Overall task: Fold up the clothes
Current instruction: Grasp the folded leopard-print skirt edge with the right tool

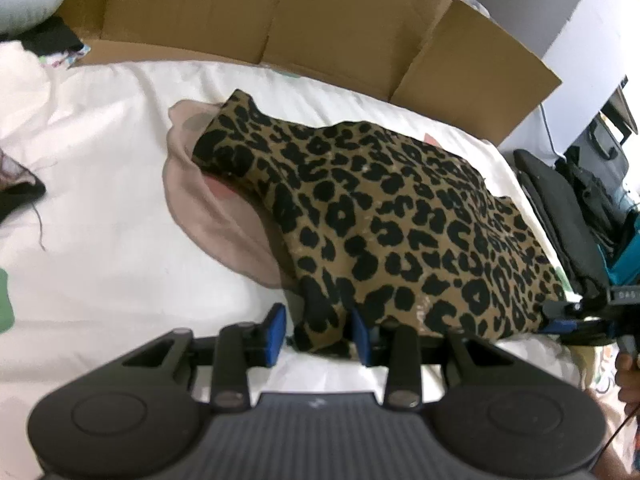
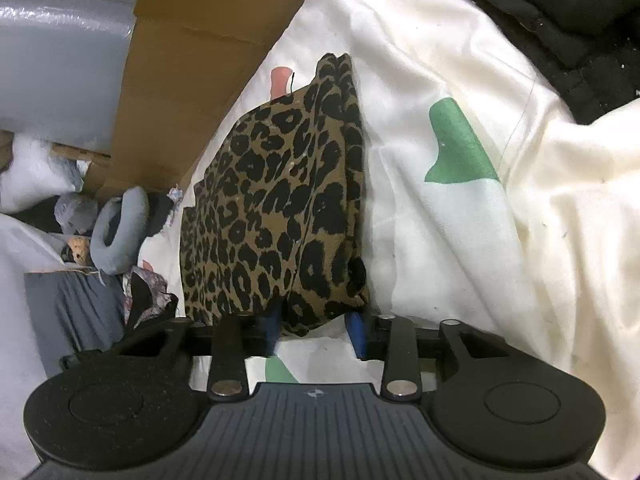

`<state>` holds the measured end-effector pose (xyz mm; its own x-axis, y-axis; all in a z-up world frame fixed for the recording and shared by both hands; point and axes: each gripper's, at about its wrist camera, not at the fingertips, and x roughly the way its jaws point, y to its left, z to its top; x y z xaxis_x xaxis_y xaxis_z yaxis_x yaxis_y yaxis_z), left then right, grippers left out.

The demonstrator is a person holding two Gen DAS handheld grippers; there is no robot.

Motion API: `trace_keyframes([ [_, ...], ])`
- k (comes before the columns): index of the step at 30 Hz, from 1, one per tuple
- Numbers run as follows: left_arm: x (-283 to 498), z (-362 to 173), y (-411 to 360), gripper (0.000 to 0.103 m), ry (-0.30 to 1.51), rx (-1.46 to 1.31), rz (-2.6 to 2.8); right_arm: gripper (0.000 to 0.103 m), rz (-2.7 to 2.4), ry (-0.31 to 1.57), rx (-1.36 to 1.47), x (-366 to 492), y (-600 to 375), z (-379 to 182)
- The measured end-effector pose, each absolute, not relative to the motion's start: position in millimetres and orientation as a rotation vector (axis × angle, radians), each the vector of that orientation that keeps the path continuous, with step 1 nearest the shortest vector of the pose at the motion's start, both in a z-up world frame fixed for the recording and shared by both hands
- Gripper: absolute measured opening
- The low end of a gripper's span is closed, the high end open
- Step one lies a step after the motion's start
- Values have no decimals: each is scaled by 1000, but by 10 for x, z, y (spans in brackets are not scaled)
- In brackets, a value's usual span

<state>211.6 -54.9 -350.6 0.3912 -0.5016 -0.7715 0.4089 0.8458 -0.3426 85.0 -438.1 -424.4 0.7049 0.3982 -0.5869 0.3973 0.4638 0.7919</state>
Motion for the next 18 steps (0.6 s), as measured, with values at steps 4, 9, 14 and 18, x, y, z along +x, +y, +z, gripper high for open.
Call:
trace_keyframes([
  [4, 2102, -3474, -562, 17, 1011, -110, -599, 15, 14, 805, 1078, 856, -4374, -4148],
  [9, 2116, -3504, -525, 18, 1028, -160, -595, 14, 12, 777, 1077, 881, -4426, -4061],
  [14, 2130, -3562, -491, 28, 1050, -210, -588, 24, -14, 814, 1140, 882, -4418, -4229],
  [18, 2139, -3598, -489, 27, 1051, -233, -589, 26, 5, 812, 1176, 928, -4399, -4304],
])
